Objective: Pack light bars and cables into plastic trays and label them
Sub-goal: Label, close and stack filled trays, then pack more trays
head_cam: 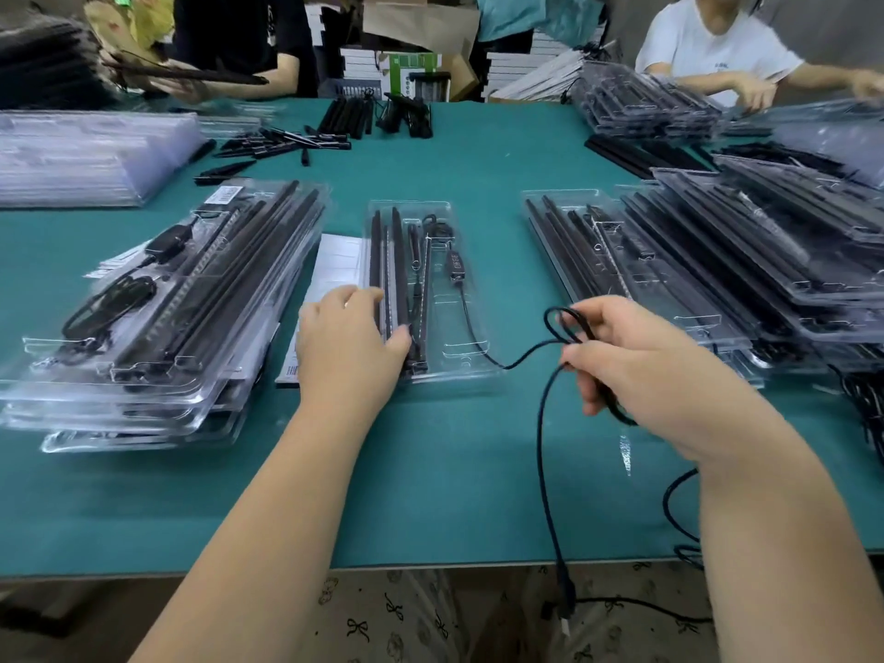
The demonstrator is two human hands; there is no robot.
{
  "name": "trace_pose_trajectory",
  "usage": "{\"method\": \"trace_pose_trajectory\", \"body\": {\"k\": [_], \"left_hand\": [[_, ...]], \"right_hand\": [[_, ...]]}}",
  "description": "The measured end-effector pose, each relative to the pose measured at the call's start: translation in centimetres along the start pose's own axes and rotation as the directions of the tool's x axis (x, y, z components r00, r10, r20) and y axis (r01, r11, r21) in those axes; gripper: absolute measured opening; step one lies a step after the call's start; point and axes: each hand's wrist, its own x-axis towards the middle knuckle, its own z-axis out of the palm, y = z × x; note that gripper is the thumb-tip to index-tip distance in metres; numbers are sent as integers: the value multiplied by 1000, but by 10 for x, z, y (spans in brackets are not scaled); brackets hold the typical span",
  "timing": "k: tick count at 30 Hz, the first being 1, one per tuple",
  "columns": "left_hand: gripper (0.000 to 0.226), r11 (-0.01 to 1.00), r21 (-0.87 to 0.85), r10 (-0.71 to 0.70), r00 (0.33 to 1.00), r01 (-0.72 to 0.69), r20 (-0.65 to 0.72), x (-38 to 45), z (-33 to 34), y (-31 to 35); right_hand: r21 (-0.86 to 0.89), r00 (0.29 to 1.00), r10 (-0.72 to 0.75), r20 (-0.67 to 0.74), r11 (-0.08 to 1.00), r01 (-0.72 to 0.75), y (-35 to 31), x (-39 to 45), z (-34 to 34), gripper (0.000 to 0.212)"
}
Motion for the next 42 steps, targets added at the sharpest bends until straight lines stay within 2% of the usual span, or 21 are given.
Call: {"method": "trace_pose_trajectory", "body": {"k": [1,2,4,6,8,9,11,14,15,17,19,20,23,25,27,29,32,36,39,42], "left_hand": [[37,992,-106,62,998,-65,-29,-3,-2,4],[34,950,-293,104,994,-109,-32,-6,-5,9],[28,765,-634,192,980,-118,50,-13,-8,18],[36,644,-760,325,931,-91,164,-18,-9,22],[52,617,-783,431,867,-83,249,-18,-5,22],[56,626,-775,450,854,-91,262,-18,-3,22],[55,688,-718,405,876,-104,261,-19,1,22],[20,778,-607,374,896,-161,241,-20,2,23],[10,790,-592,370,893,-157,257,-20,3,24],[24,798,-590,358,884,-124,299,-21,3,25],[30,790,-606,350,879,-92,324,-22,3,26],[29,781,-619,361,869,-82,340,-23,1,27],[25,726,-686,436,805,-51,401,-26,-2,29],[26,677,-736,445,796,2,411,-24,-5,30],[26,601,-788,400,804,133,440,-21,-9,30],[26,501,-820,361,794,279,490,-19,-10,30],[20,421,-814,288,793,400,538,-17,-10,31],[12,251,-808,121,810,534,573,-11,-10,33],[12,124,-817,57,818,563,572,-7,-8,32],[16,66,-831,35,831,552,555,-5,-6,30]], "right_hand": [[-44,999,-45,11,998,46,-9,1,0,20],[-94,995,-93,35,991,95,-18,3,0,18],[-237,975,-198,102,947,217,-34,7,3,20],[-384,951,-266,156,871,306,-43,17,10,25],[-396,956,-248,155,871,290,-43,29,20,22],[-349,968,-210,138,904,246,-40,34,24,23],[-180,992,-95,88,977,110,-29,42,31,36],[206,995,48,88,976,-66,-10,45,37,48],[353,993,57,105,931,-91,-5,45,37,49],[628,992,11,124,773,-87,4,44,33,45],[779,988,-65,137,624,-66,10,42,28,28],[804,985,-93,143,592,-61,12,41,28,18],[799,983,-113,143,600,-48,10,42,38,9],[764,985,-85,151,642,-62,10,45,44,28],[627,960,-58,273,768,-132,12,43,43,49],[453,893,-48,448,873,-180,16,37,39,60],[349,850,-60,524,925,-150,19,30,35,58],[266,852,-64,520,960,-91,16,27,38,58],[225,897,-110,429,974,12,15,26,46,41],[250,942,-128,311,967,49,15,29,50,34]]}}
